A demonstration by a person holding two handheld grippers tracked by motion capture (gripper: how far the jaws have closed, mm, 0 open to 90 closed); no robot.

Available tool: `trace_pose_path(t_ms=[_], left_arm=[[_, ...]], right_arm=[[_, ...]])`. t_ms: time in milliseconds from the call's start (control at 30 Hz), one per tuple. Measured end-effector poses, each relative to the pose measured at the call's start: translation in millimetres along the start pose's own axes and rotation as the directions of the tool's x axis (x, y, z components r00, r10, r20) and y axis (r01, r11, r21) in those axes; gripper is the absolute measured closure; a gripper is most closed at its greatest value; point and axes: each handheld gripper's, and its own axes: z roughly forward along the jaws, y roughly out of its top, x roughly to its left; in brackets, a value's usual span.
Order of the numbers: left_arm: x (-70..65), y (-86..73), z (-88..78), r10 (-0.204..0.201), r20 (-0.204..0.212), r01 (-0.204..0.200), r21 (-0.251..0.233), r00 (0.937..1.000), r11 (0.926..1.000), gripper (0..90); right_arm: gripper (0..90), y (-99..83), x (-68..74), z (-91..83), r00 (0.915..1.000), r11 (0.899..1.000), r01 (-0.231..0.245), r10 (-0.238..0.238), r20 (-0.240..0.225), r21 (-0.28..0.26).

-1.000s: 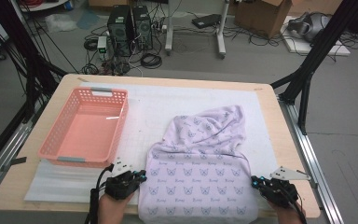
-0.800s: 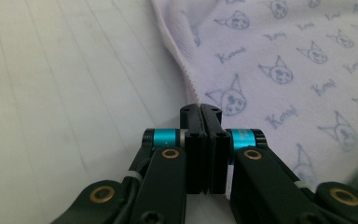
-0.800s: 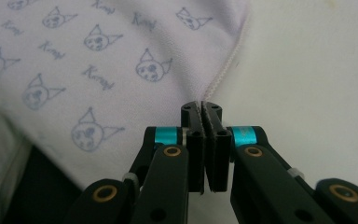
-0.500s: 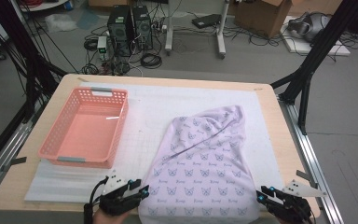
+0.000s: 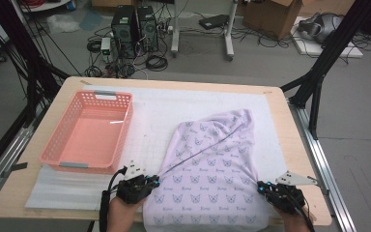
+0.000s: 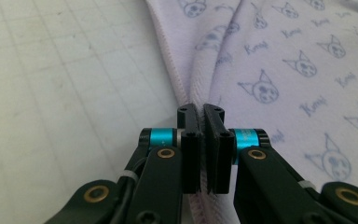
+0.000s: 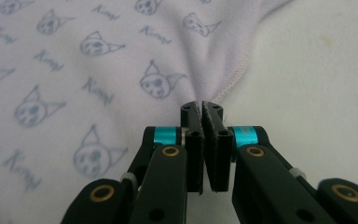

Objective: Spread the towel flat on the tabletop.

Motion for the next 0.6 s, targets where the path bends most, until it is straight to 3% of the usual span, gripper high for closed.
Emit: trace_pose_path(t_ms=[100,200,267,300,367,400,600], left_arm=[[-5.5,-13.6,-14.8,-0.009,0.022,0.009,-0.002,0.9997,1.0000,85.9],[-16.3,-24.8,-27.0,0.021,0.035,-0.021,0.006,0.9992,0.9998,85.4],[-18.7,-27.5,-29.7,0.018,0.048,-0.019,0.000,0.9987,0.9998,82.8],[-18.5,-26.5,-28.7,0.020,0.050,-0.020,-0.003,0.9985,0.9998,76.9],[-14.9,-22.7,-26.0,0.001,0.063,0.000,-0.030,0.9980,0.9996,60.7],[-12.5,-20.3,-25.3,-0.003,0.066,0.005,-0.043,0.9978,0.9991,57.4],[6.6,-0.8,-17.6,-0.031,0.073,0.039,-0.114,0.9969,0.9927,52.5]], right_arm=[[87.9,-10.1,0.4,-12.9,0.9994,1.000,-0.011,0.011,-0.031,0.004],[88.0,-19.4,4.6,-24.6,0.9982,1.000,-0.020,0.021,-0.057,0.018],[87.6,-22.0,8.2,-29.6,0.9978,1.000,-0.009,0.011,-0.065,0.023],[86.2,-22.1,9.0,-30.7,0.9979,1.000,-0.004,0.006,-0.065,0.019],[74.8,-20.0,9.4,-30.4,0.9986,1.000,-0.012,0.012,-0.052,0.003],[71.0,-18.5,8.6,-29.8,0.9988,1.000,-0.021,0.020,-0.045,-0.010],[66.0,-6.1,-1.8,-20.3,0.9992,0.997,-0.038,0.039,0.009,-0.061]])
